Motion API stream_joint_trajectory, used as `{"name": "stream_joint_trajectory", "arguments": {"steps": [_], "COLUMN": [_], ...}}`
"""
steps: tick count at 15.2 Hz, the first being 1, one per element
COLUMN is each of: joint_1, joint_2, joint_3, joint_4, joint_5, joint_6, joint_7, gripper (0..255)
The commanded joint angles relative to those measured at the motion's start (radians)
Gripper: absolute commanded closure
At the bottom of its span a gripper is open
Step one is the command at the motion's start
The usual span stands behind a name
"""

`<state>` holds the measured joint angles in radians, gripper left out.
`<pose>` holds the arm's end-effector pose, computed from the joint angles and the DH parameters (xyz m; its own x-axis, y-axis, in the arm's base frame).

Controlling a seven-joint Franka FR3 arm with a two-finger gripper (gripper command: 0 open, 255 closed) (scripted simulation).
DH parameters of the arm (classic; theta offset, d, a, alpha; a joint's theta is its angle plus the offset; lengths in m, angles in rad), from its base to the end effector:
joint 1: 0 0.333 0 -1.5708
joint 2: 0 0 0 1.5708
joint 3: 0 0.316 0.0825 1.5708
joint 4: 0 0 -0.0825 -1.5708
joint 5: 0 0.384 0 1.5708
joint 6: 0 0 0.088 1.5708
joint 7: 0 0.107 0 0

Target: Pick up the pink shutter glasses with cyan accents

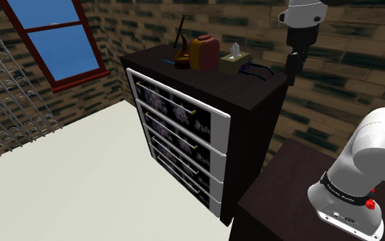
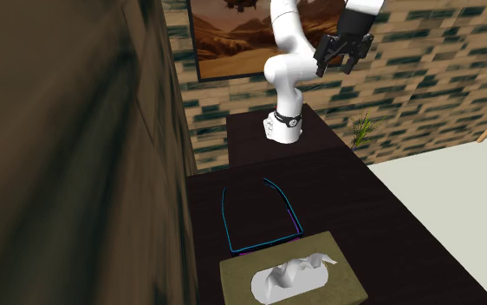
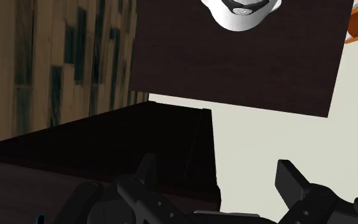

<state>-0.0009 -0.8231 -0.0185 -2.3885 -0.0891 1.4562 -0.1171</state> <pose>0.2836 -0.0175 0.5773 0.9886 0.0945 -0.1168 0.1023 -0.9928 0.0622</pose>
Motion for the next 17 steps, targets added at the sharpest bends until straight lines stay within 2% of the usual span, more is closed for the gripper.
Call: {"name": "stream_joint_trajectory", "arguments": {"steps": [1, 9, 17], "joint_1": [0.000, -0.035, -0.059], "joint_2": [0.000, 0.247, 0.525], "joint_3": [0.000, -0.109, -0.204], "joint_4": [0.000, 0.087, 0.253], "joint_5": [0.000, -0.079, -0.099], "joint_6": [0.000, 0.173, 0.301], "joint_7": [0.000, -0.100, -0.202], "gripper": [0, 0, 0]}}
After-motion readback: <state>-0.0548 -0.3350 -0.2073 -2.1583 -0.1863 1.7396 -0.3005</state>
